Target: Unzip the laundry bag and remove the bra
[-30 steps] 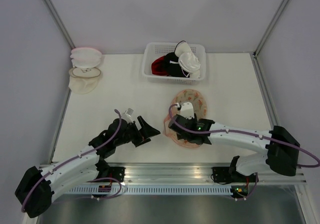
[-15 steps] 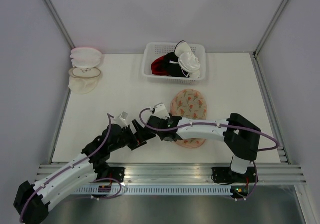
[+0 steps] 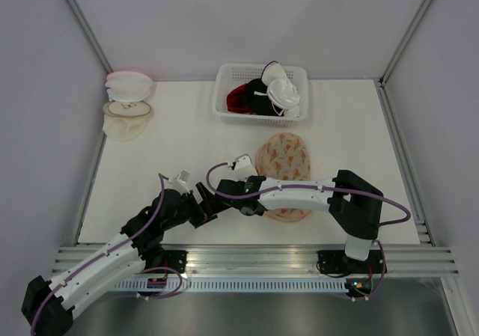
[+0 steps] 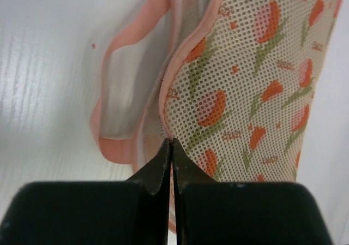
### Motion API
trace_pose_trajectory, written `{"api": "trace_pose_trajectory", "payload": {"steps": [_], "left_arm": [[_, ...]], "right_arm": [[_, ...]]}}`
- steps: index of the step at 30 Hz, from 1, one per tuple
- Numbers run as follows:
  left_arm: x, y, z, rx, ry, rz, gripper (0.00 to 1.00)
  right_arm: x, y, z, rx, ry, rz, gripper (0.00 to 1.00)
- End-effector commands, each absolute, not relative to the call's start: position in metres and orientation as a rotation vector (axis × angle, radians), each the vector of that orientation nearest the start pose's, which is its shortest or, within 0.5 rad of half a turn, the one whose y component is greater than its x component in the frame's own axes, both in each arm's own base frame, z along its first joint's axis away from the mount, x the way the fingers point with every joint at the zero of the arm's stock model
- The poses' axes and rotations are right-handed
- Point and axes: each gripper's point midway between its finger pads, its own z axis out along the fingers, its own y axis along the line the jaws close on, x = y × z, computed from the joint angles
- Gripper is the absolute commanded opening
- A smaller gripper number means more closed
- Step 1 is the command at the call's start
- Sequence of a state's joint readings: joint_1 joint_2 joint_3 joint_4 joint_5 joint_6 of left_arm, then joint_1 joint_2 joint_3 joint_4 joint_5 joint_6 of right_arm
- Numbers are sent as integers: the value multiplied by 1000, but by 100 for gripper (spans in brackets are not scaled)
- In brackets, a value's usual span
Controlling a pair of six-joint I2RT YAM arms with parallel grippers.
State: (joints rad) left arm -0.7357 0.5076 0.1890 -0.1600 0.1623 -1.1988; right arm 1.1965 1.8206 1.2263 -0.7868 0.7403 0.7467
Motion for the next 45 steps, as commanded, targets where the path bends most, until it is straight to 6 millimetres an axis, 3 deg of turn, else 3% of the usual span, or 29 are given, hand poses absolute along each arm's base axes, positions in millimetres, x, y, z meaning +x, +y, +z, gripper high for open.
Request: {"api": "trace_pose_trajectory", "payload": {"steps": [1,5,7,11,12,13,14,15,18,21,22,23,25,28,29,30,33,36,38,41,45], "left_arm": [[139,-215,96,-447,2298,-1277,100],[140,-215,98,-443,2297,-1273,100],[141,-217,101,-432,2296,-1277,100],[142,-219,106,-413,2303,-1272,100],[143,-220,106,-407,2310,-1268,99],[143,-221,106,-405,2316,-1266,99],[143,-222,110,-394,2312,-1272,99],[143,-223,110,-389,2322,-1271,99],[144,-225,112,-379,2324,-1272,99],[145,-225,113,-374,2323,-1268,99],[144,-226,114,-370,2323,-1271,99],[145,-226,115,-363,2319,-1271,99],[145,-226,117,-349,2316,-1272,99],[145,-227,117,-340,2314,-1269,99],[145,-226,115,-340,2320,-1264,99],[145,-228,116,-331,2314,-1275,99],[146,-233,121,-294,2294,-1310,99],[145,-241,127,-212,2264,-1355,99],[143,-243,127,-184,2271,-1365,99],[141,-243,119,-181,2301,-1355,99],[140,-244,117,-187,2286,-1380,99]], "right_arm": [[223,254,97,-299,2259,-379,0],[226,218,146,-56,2153,-330,0],[228,184,162,96,2119,-324,0],[234,115,173,344,2078,-357,0],[237,88,169,421,2067,-411,1],[236,71,177,482,2037,-402,1],[236,58,178,529,2022,-414,0],[235,29,174,621,2004,-480,1],[229,-20,179,798,1932,-508,1],[226,-42,187,886,1897,-469,28],[226,-42,191,883,1888,-447,43],[228,-39,192,864,1905,-423,49],[233,-34,202,797,1916,-386,58],[247,-10,205,647,1963,-236,63],[251,-2,203,604,1978,-186,67],[259,21,196,501,2018,-68,73],[269,46,174,433,2086,39,82],[279,88,143,318,2181,244,86],[287,104,131,287,2178,353,86],[299,115,118,268,2196,506,84],[313,114,102,286,2225,579,82]]}}
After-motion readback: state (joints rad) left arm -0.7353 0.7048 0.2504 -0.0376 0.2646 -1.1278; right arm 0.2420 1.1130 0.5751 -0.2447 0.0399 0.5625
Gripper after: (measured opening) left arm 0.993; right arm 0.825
